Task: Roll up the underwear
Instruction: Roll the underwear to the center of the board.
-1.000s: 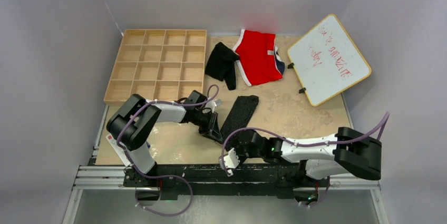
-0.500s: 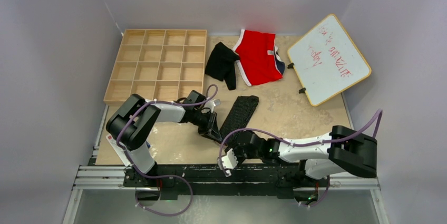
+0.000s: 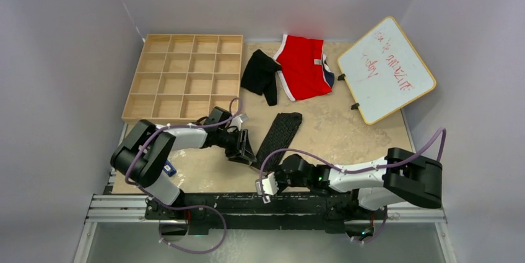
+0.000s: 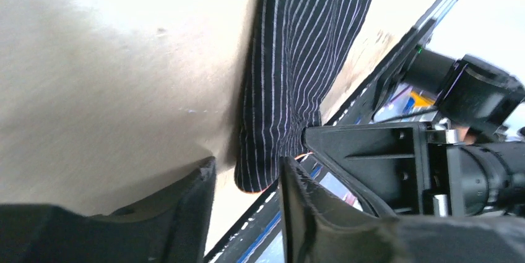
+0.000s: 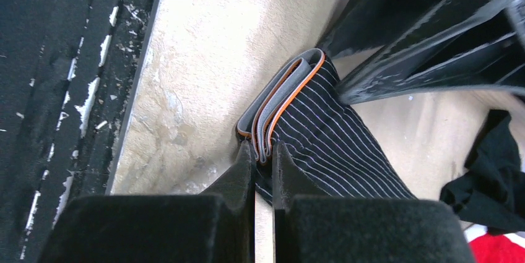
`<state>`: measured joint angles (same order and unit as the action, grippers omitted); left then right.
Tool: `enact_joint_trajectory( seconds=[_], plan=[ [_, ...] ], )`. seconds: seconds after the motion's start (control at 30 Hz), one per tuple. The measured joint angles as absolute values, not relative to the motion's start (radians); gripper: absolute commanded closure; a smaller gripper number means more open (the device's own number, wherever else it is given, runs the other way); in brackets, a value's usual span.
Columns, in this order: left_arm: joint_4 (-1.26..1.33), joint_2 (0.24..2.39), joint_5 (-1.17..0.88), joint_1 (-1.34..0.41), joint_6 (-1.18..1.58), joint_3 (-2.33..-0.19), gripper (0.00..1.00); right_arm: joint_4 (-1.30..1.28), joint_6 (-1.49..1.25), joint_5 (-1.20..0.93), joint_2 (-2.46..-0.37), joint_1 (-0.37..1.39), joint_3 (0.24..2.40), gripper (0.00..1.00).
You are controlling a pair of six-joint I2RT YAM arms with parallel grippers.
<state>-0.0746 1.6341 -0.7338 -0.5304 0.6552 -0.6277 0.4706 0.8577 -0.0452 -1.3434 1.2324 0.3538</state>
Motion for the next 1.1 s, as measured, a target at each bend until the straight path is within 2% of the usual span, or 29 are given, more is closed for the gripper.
enact_joint_trajectory(
  seconds=[0.13, 0.3, 0.63, 0.83, 1.1],
  plan=[
    [-0.077, 1.555, -0.684, -0.490, 0.689, -0.597, 0.45, 0.521, 0.792, -0.075, -1.335, 1.231, 0.327, 1.00],
    [-0.094, 1.470, -0.599, -0.474, 0.716, -0.574, 0.39, 0.604, 0.677, -0.125, -1.335, 1.230, 0.300, 1.00],
    [-0.083, 1.397, -0.571, -0.467, 0.754, -0.524, 0.39, 0.892, 0.340, -0.147, -1.338, 1.204, 0.173, 1.00],
    [-0.055, 1.395, -0.590, -0.467, 0.781, -0.517, 0.39, 1.014, 0.022, -0.157, -1.349, 1.089, 0.133, 1.00],
    [0.008, 1.393, -0.620, -0.467, 0.814, -0.503, 0.38, 1.127, -0.274, -0.113, -1.351, 1.045, 0.054, 1.00]
  ],
)
